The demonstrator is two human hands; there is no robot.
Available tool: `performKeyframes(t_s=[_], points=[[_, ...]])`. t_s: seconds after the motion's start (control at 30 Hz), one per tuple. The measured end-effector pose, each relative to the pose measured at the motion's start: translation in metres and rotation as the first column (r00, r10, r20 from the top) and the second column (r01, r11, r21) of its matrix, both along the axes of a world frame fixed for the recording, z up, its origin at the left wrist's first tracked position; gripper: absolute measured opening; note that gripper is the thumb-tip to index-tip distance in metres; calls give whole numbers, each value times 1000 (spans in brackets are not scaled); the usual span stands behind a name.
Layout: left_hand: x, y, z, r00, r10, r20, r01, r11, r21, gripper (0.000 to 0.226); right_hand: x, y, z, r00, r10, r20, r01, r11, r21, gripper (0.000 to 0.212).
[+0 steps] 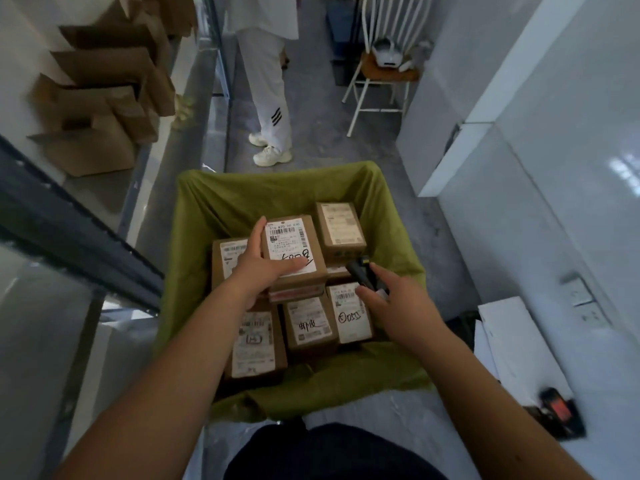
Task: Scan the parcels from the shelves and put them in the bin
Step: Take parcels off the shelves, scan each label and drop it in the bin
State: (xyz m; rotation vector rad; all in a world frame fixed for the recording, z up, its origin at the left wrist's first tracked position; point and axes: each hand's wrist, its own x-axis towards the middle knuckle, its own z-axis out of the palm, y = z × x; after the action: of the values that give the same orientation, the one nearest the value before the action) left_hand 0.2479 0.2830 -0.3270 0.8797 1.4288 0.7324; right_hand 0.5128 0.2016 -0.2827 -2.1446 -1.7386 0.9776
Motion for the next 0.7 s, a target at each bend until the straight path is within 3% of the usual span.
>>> performKeyframes(t_s=[0.17,0.37,0.47,0.7], points=[[8,64,-27,1000,-9,-21,8,999,-42,131,-11,38,-3,996,-44,73,50,996,-74,68],[20,113,-55,974,6,-226,-12,1000,-22,116,-10,62,-12,991,-97,91,110,983,-145,70],[27,123,-55,966,-14,-259,21,999,26,98,-8,68,-17,991,-83,108,99,983,-156,70],[32,111,-47,917,-33,-397,51,998,34,83,-1,75,-30,997,-15,76,28,985,-172,70]])
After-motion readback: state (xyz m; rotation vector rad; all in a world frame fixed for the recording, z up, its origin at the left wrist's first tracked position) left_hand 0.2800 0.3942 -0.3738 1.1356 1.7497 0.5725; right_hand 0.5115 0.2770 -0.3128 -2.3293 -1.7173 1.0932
